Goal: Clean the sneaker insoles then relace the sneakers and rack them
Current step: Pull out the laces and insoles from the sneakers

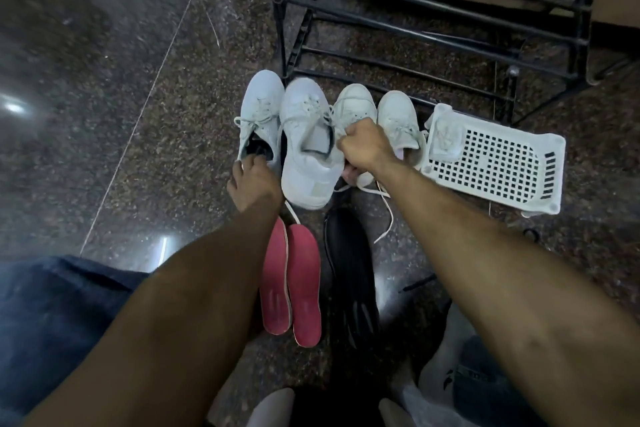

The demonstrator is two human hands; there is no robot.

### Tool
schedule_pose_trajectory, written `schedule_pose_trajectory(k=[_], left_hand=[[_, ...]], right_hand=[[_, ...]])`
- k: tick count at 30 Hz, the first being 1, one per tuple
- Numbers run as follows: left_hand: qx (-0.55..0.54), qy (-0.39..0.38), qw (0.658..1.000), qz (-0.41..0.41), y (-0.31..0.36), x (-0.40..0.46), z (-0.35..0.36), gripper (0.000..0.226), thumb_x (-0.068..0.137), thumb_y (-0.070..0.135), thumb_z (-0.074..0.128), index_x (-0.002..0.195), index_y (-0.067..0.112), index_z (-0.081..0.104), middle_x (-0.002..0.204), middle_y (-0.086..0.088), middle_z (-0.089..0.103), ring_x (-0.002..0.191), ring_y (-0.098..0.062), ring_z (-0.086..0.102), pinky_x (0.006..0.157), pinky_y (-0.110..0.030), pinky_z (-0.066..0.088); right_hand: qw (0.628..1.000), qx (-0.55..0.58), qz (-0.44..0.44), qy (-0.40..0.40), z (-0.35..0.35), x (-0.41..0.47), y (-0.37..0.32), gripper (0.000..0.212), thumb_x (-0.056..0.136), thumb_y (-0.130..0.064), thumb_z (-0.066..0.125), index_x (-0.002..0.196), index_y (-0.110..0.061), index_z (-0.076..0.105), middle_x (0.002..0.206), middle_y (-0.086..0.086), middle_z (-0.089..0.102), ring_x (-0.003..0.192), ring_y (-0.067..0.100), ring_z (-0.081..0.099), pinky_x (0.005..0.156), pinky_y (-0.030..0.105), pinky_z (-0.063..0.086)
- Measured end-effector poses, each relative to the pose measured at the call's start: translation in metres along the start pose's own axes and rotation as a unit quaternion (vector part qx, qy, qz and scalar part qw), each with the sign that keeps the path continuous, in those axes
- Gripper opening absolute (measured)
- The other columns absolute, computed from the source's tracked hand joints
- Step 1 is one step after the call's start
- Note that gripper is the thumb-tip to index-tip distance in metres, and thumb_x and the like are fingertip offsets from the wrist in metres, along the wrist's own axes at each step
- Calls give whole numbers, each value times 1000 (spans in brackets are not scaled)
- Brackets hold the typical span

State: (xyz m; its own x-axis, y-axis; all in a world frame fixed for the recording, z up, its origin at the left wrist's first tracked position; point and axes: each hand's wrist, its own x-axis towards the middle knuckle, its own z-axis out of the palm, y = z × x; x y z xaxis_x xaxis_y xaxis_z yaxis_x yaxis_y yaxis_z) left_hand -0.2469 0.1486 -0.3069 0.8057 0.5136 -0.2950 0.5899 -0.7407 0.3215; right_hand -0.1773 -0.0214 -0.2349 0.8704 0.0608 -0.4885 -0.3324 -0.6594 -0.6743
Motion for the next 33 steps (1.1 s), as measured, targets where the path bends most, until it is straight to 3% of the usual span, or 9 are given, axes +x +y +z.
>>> schedule_pose_trajectory(k=[3,6,9,12,14,17,20,26,33], left_hand=[[72,-85,994,-1,0,20,-7,37,92,22,47,128,20,52,138,-10,48,136,-27,32,109,-50,25],[140,-123,982,24,-3,34,-14,39,90,21,44,128,21,55,133,-12,53,136,-27,34,111,-50,20],[163,-143,976,19,-6,43,-14,42,90,16,45,130,25,53,135,-11,51,136,-27,34,112,-52,21],[164,-155,974,22,-3,43,-11,46,90,16,47,135,25,49,138,-10,47,136,-29,32,109,-49,25],[176,-151,972,21,-1,43,-6,48,90,17,48,138,25,45,141,-9,43,136,-31,31,108,-48,27],[185,-141,973,8,-1,44,2,45,91,19,49,135,22,46,140,-7,44,132,-34,36,107,-49,29],[165,-147,975,10,-1,44,8,43,90,21,48,133,22,49,137,-8,49,127,-36,43,104,-47,35],[101,-160,982,3,-3,47,11,38,87,23,52,124,14,56,132,-14,53,123,-39,47,102,-46,40],[95,-163,982,-7,-5,50,14,41,88,27,52,127,11,55,132,-14,52,124,-38,46,100,-45,40]], right_hand=[[999,-32,26,-28,6,22,-9,21,81,-2,43,82,4,63,56,19,66,53,31,69,58,41,61],[995,-96,4,-19,9,46,-17,23,82,-6,42,85,0,64,62,15,69,54,29,69,64,41,61],[992,-122,-7,34,15,68,-25,25,85,-13,52,105,-6,64,98,15,69,75,36,69,71,46,59],[994,-107,-26,25,22,73,-27,45,86,-8,49,130,-14,53,121,15,61,99,38,63,86,45,54],[983,-156,-100,-4,27,62,-21,54,89,-7,46,141,-22,42,134,12,54,116,34,55,95,42,48],[938,-267,-204,-83,41,45,3,60,92,-8,46,147,-25,33,149,5,40,134,28,40,105,44,39],[900,-369,-191,-128,54,43,28,74,93,-21,52,154,-17,12,156,6,30,141,27,29,114,45,25],[898,-373,-196,-123,66,55,16,74,93,-25,52,153,-19,10,157,3,24,134,33,39,105,46,37],[893,-402,-171,-112,81,46,14,41,94,-19,52,134,-9,50,135,9,47,121,32,50,91,42,44]])
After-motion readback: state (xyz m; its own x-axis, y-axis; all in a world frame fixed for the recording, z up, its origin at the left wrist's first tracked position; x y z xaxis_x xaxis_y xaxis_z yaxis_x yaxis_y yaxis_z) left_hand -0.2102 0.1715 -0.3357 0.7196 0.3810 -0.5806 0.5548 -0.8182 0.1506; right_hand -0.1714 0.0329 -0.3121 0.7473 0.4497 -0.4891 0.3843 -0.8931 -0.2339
